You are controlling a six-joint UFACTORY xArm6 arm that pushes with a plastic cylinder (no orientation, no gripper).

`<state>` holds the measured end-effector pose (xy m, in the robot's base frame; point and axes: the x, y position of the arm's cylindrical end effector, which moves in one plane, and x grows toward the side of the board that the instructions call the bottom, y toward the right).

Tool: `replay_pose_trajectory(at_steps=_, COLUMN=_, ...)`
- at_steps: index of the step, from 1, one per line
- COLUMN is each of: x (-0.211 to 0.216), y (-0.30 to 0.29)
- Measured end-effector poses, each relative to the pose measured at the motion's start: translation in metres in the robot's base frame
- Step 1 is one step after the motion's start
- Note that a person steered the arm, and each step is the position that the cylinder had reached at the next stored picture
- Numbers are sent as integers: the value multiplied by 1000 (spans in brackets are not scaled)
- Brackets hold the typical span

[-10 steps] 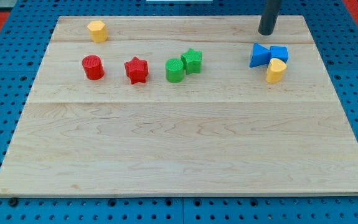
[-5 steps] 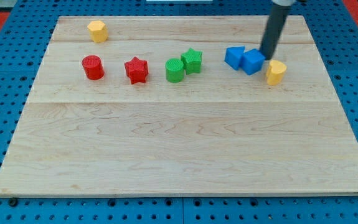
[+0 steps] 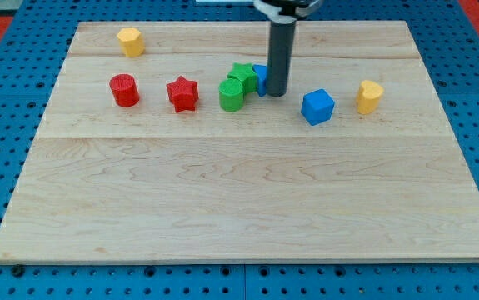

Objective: Place the blue triangle right to the yellow hexagon

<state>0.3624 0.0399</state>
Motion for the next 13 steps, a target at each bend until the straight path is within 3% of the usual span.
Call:
replay_pose_trajectory(at_steps=1, x=-17, y=-19)
replay_pose_trajectory(at_steps=3, x=-45, y=53)
replay_pose_trajectory(at_steps=7, x=-66, y=-59)
replay_pose_trajectory(at_steps=9, x=-74, y=-66)
replay_pose_trajectory(at_steps=10, x=-75, y=-118)
replay_pose_trajectory(at_steps=13, x=-98, y=-37)
